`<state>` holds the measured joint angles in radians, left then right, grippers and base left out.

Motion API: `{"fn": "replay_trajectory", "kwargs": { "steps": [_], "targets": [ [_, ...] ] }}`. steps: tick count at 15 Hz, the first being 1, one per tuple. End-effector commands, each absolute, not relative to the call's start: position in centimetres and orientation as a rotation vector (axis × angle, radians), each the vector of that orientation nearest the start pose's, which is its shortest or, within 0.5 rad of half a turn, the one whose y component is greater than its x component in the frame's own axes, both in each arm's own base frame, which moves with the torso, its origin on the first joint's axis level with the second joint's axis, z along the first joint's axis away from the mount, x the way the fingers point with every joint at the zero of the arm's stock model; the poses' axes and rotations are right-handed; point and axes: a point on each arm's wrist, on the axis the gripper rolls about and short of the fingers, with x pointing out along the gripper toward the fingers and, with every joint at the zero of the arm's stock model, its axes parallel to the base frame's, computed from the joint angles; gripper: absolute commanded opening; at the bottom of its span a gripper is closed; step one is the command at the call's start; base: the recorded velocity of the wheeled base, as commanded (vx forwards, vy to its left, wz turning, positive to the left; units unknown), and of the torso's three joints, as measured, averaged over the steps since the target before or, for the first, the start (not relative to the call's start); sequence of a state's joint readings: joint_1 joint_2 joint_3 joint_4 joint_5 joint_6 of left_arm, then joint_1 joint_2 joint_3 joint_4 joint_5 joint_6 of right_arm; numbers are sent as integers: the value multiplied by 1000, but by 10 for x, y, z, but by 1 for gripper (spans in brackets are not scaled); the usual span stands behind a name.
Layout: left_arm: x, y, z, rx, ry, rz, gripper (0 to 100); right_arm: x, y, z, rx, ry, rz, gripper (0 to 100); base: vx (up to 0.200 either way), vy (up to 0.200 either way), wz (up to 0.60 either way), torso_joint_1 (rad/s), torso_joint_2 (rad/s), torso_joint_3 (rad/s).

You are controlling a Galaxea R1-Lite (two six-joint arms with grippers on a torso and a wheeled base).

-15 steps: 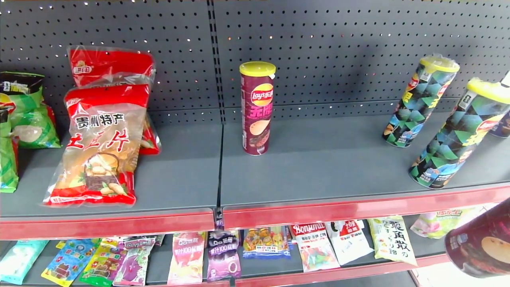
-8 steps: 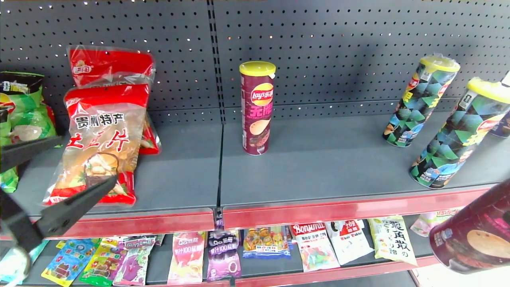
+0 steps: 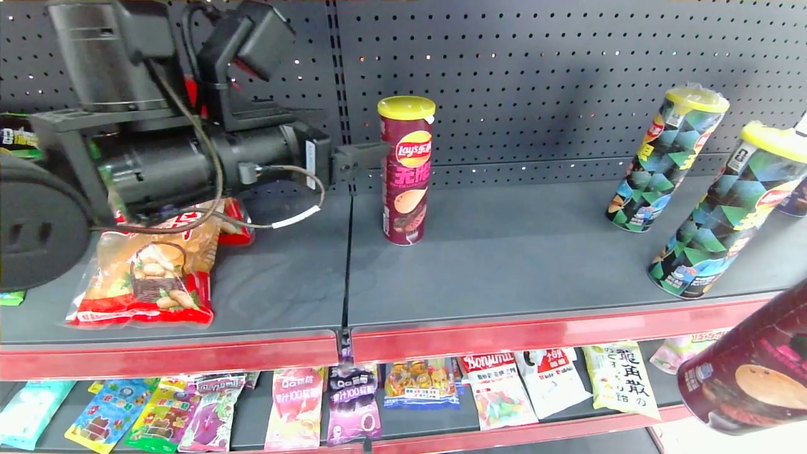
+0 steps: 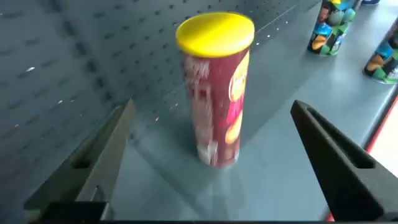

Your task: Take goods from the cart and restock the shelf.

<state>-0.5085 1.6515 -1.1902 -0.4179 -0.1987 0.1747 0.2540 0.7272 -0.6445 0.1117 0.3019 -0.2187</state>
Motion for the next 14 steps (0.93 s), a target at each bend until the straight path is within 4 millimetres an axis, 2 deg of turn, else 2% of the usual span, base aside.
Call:
{"fn": "replay_trajectory", "kwargs": {
  "steps": [1, 5, 14],
  "targets": [
    [299, -177, 264, 183, 36, -730, 100, 53, 21, 241, -205, 138, 574, 0, 0, 0, 0, 0, 0, 0],
    [303, -178, 261, 184, 44, -725, 100, 53, 21, 241, -204, 138, 574, 0, 0, 0, 0, 0, 0, 0],
    [335, -198, 254, 186, 31, -729, 100, 52, 20, 241, -204, 131, 570, 0, 0, 0, 0, 0, 0, 0]
  ]
}}
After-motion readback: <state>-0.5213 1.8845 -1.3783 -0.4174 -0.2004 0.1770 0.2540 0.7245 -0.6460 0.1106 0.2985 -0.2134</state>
